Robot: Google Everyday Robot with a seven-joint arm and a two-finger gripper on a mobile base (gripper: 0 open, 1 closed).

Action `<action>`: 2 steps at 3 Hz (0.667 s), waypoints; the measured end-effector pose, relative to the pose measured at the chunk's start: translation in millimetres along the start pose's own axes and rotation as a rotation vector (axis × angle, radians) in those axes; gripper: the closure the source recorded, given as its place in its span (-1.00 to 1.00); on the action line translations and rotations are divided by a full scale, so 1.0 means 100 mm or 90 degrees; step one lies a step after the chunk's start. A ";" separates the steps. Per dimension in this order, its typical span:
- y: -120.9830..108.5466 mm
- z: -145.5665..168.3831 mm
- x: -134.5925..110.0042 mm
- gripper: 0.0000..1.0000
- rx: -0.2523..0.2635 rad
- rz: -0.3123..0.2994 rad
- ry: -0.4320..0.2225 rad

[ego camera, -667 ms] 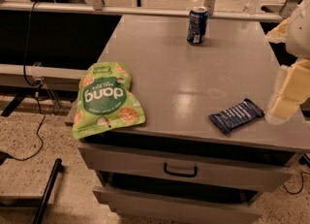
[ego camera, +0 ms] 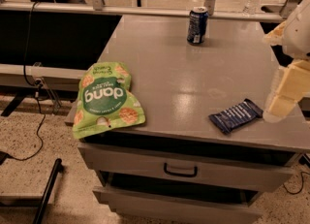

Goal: Move rxbar blueberry near pepsi can

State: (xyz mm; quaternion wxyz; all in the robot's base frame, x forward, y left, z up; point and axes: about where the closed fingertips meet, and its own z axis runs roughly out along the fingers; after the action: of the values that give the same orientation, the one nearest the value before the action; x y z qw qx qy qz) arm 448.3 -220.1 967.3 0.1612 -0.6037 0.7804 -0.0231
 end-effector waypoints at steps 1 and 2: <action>-0.15 0.45 0.18 -1.00 -0.042 -0.005 -0.046; -0.19 0.76 0.31 -1.00 -0.070 -0.026 -0.078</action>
Offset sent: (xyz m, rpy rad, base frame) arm 0.0408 -0.0334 -0.1093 0.1800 0.0983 0.1452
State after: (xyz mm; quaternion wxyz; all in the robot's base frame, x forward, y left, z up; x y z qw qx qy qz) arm 480.5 -242.0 892.5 0.1744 -0.6275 0.7569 0.0536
